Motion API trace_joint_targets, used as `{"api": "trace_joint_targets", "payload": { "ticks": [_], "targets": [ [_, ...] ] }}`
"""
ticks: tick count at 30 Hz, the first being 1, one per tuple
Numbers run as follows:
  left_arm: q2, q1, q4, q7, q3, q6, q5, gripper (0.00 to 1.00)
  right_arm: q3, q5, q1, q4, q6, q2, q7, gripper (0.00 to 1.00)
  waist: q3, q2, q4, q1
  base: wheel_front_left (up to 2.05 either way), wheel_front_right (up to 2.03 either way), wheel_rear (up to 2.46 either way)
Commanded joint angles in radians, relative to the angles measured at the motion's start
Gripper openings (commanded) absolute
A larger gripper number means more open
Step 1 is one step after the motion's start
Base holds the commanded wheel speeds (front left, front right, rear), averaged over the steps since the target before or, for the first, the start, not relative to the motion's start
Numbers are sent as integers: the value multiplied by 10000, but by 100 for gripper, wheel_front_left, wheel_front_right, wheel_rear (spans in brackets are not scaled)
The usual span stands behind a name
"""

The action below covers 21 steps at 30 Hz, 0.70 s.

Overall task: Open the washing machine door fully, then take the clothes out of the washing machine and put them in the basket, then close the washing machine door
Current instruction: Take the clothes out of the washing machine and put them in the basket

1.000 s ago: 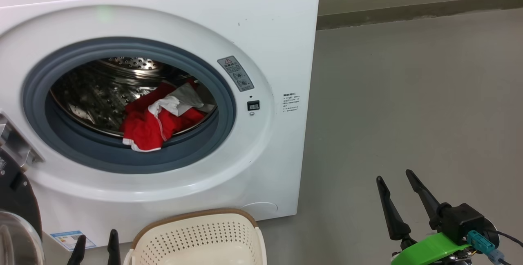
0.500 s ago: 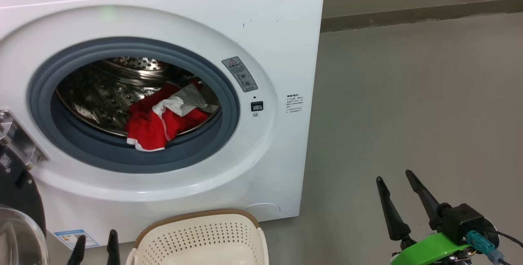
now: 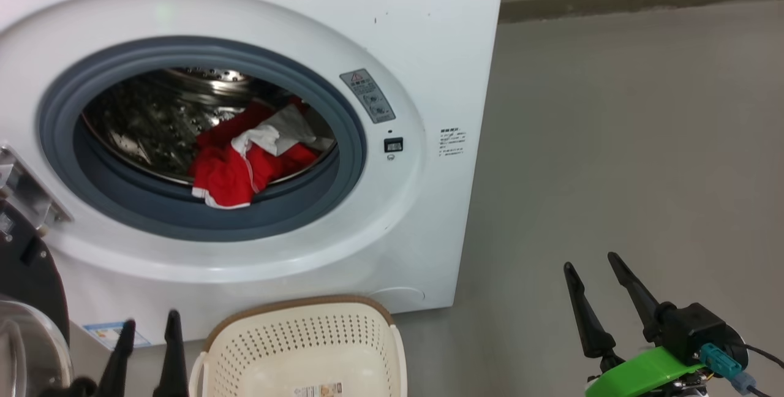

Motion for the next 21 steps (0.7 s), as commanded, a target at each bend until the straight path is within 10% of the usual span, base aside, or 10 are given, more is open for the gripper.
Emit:
{"api": "trace_joint_targets", "payload": {
  "ticks": [1,21],
  "targets": [
    [245,-762,-92,-118,271,-49,-39,100,256,-59,-531,-284,65,-98,-65,100,419,-1,161,0,0,0,0],
    [894,-5779,2690,259,-22,68,-307,100,108,-252,-1990,-703,65,-272,-65,100,3181,-1,344,0,0,0,0]
  ]
}}
